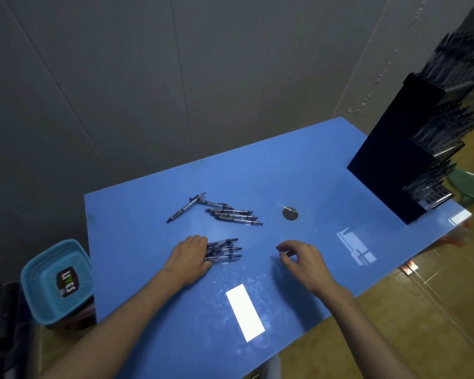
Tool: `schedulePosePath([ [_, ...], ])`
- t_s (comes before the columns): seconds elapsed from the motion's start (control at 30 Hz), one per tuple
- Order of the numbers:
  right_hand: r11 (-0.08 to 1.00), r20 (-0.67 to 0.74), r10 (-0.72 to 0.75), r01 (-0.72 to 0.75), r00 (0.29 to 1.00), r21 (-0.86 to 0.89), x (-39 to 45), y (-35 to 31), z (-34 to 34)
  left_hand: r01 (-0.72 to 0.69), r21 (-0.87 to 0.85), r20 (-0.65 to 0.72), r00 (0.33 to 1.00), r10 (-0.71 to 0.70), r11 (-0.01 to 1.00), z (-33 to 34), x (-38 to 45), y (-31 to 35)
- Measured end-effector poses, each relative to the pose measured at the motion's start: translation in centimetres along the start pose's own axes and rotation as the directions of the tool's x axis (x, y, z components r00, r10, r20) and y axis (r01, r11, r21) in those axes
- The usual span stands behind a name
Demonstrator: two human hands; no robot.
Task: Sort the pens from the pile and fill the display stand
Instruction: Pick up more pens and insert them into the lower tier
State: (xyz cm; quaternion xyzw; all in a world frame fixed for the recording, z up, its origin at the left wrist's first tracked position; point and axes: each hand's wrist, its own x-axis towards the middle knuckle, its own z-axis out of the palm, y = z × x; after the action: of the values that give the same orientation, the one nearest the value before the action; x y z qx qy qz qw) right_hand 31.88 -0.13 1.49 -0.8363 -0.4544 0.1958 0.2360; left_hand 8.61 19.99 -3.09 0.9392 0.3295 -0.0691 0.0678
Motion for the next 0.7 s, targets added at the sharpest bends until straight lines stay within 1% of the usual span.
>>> schedulePosePath([
  [0.07,1.000,0.010,-0.005,0.005,1.000,0.002,-0.2,-0.3,0.5,0.093,-0.080,-0.048,0.994,-0.097,0.992,0.4,-0.3,0.5],
  [0.13,1.000,0.008,-0.009,0.009,1.000,0.006,-0.3,-0.6,1.0,0.188,-0.216,-0.119,0.969,-0.217,0.958,0.5,-0.4,0.6],
  [0.23,1.000,-0.005,-0.027,0.027,1.000,0.000,-0.3,-1.1,1.7,0.273,-0.460,-0.213,0.890,-0.403,0.845,0.3,-0.4,0.6],
  [0.3,0.999,-0.017,-0.038,0.038,0.999,0.001,-0.1,-1.4,2.1,0.231,-0.647,-0.285,0.810,-0.512,0.727,-0.2,-0.4,0.6],
  [0.37,0.999,-0.039,-0.041,0.042,0.998,0.013,0.2,-1.9,2.2,0.108,-0.795,-0.365,0.700,-0.613,0.597,-1.0,-0.4,0.7],
  [0.43,0.999,-0.063,-0.036,0.038,0.997,0.027,0.6,-2.3,2.4,0.007,-0.857,-0.416,0.583,-0.698,0.516,-1.8,-0.2,0.9],
  [0.47,0.999,-0.069,-0.032,0.034,0.997,0.030,0.8,-2.5,2.5,-0.011,-0.879,-0.404,0.546,-0.734,0.476,-2.1,-0.2,0.9],
  [0.5,0.999,-0.073,-0.030,0.033,0.997,0.033,0.9,-2.7,2.6,-0.009,-0.902,-0.372,0.524,-0.766,0.432,-2.1,-0.1,0.8],
  [0.53,0.999,-0.076,-0.031,0.034,0.997,0.038,1.0,-2.9,2.6,0.015,-0.922,-0.324,0.518,-0.792,0.387,-1.7,0.0,0.7],
  [0.6,0.998,-0.077,-0.038,0.042,0.996,0.042,1.0,-3.2,2.6,0.092,-0.948,-0.212,0.534,-0.818,0.306,-0.8,-0.1,0.6],
  [0.63,0.998,-0.077,-0.043,0.045,0.996,0.036,1.0,-3.2,2.6,0.107,-0.951,-0.190,0.542,-0.819,0.291,-0.3,-0.2,0.6],
  [0.7,0.999,-0.079,-0.045,0.047,0.996,0.024,0.7,-3.2,2.6,0.068,-0.949,-0.225,0.533,-0.815,0.307,0.0,-0.5,0.9],
])
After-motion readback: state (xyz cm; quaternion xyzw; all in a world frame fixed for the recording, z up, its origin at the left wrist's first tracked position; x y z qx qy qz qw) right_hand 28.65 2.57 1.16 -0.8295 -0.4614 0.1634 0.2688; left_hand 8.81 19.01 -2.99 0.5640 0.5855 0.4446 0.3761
